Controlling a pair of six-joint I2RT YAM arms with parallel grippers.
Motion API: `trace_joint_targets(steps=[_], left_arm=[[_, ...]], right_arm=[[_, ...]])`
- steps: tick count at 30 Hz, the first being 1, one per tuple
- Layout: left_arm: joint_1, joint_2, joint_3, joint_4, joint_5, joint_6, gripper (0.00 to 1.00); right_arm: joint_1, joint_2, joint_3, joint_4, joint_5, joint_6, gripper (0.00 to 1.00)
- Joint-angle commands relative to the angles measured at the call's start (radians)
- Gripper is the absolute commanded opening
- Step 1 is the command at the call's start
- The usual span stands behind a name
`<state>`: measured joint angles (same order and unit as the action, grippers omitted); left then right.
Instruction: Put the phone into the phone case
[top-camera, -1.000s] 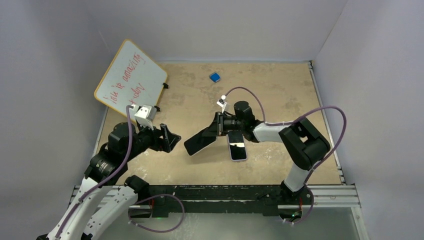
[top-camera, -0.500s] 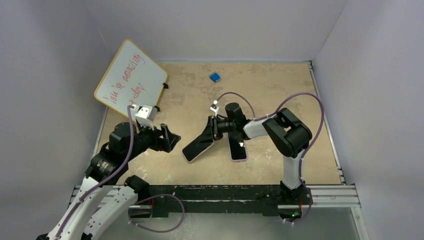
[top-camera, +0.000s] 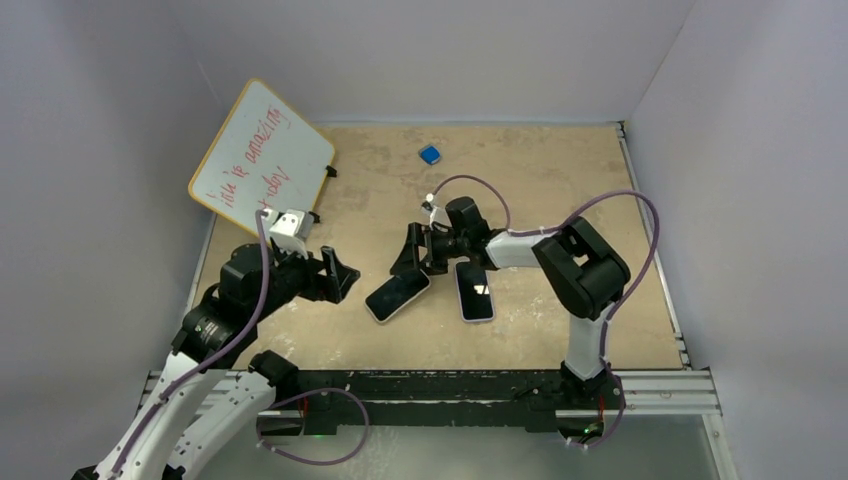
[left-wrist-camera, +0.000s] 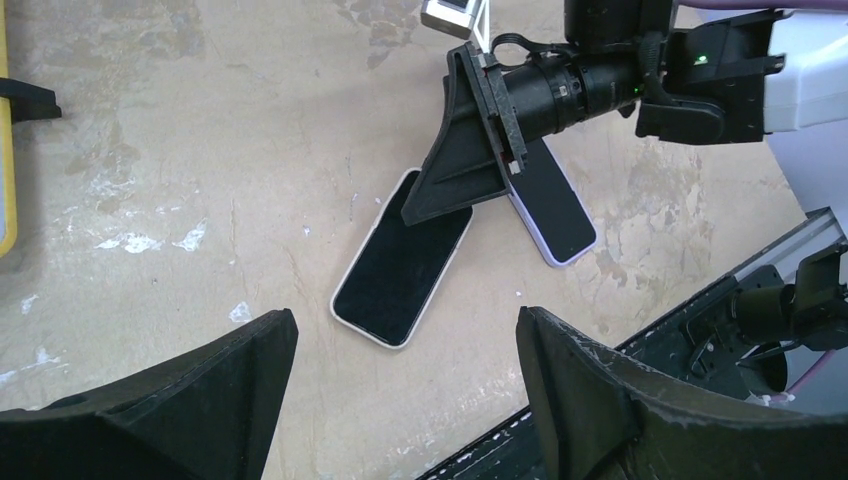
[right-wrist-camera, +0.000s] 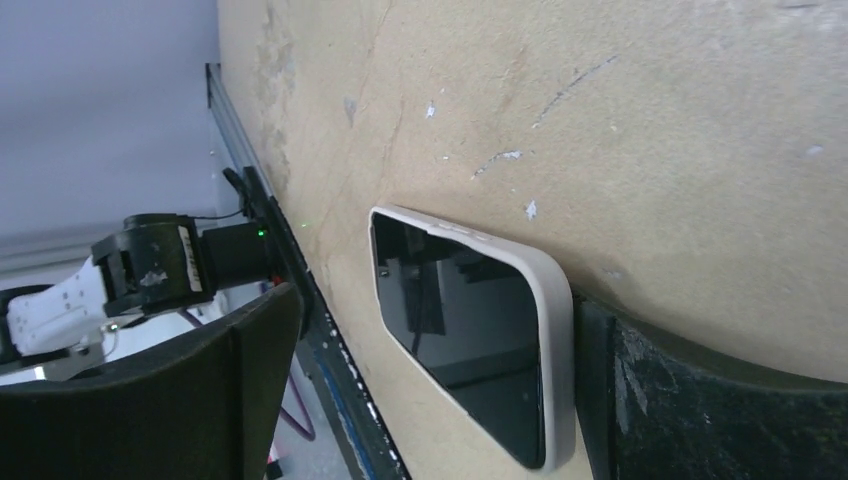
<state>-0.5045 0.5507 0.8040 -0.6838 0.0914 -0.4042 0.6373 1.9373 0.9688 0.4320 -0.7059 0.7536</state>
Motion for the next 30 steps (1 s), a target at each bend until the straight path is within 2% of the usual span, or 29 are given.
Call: trace_joint_targets(steps=[1, 11, 17, 23, 30], left_arm=[[0.001, -0.017, 0.017, -0.007, -0.026, 0.003, 0.84], [0.001, -0.018, 0.095, -0.048, -0.089, 0.016, 0.86], [0.001, 0.005, 0.167, -0.08, -0.118, -0.01, 0.88], [0.001, 0.009, 0.193, -0.046, -0.051, -0.023, 0.89], [0.001, -0.044, 0.182, 0.032, -0.034, -0.071, 0.93]], right_arm=[[-0.015, -0.115, 0.044, -0.154, 0.104, -0.085, 0.99], [-0.013, -0.362, 0.023, -0.375, 0.422, -0.183, 0.99], [-0.01, -0.588, -0.017, -0.474, 0.514, -0.184, 0.99], [-0.01, -0.842, -0.042, -0.538, 0.603, -0.18, 0.99], [-0.011, -1.001, -0.027, -0.595, 0.589, -0.139, 0.99]])
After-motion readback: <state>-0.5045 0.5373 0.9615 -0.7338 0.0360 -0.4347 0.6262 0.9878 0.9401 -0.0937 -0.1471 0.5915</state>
